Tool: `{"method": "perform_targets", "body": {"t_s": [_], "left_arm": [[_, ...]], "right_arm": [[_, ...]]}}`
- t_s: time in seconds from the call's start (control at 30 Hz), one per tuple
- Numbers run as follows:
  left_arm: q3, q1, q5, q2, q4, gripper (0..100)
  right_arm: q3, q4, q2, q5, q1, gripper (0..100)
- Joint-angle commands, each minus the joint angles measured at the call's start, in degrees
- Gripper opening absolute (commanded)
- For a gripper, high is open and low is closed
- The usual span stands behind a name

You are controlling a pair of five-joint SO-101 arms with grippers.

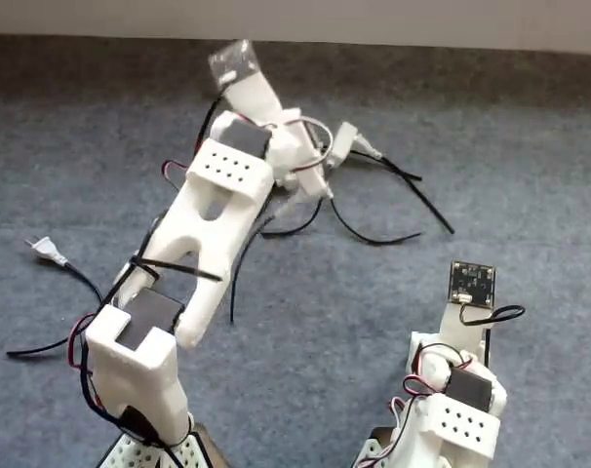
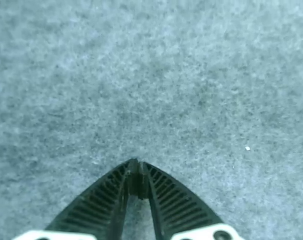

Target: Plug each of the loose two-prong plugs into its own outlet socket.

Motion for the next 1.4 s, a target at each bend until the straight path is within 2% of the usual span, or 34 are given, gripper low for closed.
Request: {"method": "perform_targets", "body": {"t_s": [0.0, 0.27, 0.33, 0.4, 0.47, 0.53, 0.67, 0.8, 0.9, 1.1, 1.3, 1.37], "left_arm": [[-8.0, -0.1, -6.1, 1.9, -3.0, 1], [-26.6, -0.4, -18.8, 22.9, -4.7, 2], [-31.8, -1.1, -22.8, 29.1, -4.6, 7], [-36.8, -2.0, -25.5, 34.4, -3.3, 16], [-42.1, -3.0, -25.8, 38.0, 1.8, 26], [-47.8, -3.5, -26.0, 40.3, 7.5, 32], [-58.6, -5.4, -26.1, 42.3, 16.4, 33], [-68.5, -10.4, -26.7, 42.3, 22.3, 33], [-74.3, -14.5, -34.8, 42.3, 27.9, 33], [-77.8, -22.2, -48.2, 42.2, 39.5, 33], [-76.8, -31.8, -49.3, 42.7, 40.6, 32], [-71.8, -33.7, -52.7, 42.1, 40.7, 32]], "right_arm": [[0.4, -0.8, 0.0, 1.0, 0.1, 1.0], [0.4, -0.8, 0.0, 1.0, 0.1, 1.0], [0.4, -0.8, 0.0, 1.0, 0.1, 1.0], [0.4, -0.8, 0.0, 1.0, 0.1, 1.0], [0.4, -0.8, 0.0, 1.0, 0.1, 1.0], [0.4, -0.8, 0.0, 1.0, 0.1, 1.0], [0.4, -0.8, 0.0, 1.0, 0.1, 1.0], [0.4, -0.8, 0.0, 1.0, 0.1, 1.0], [0.4, -0.8, 0.0, 1.0, 0.1, 1.0], [0.4, -0.8, 0.0, 1.0, 0.1, 1.0], [0.4, -0.8, 0.0, 1.0, 0.1, 1.0], [0.4, -0.8, 0.0, 1.0, 0.1, 1.0]]}}
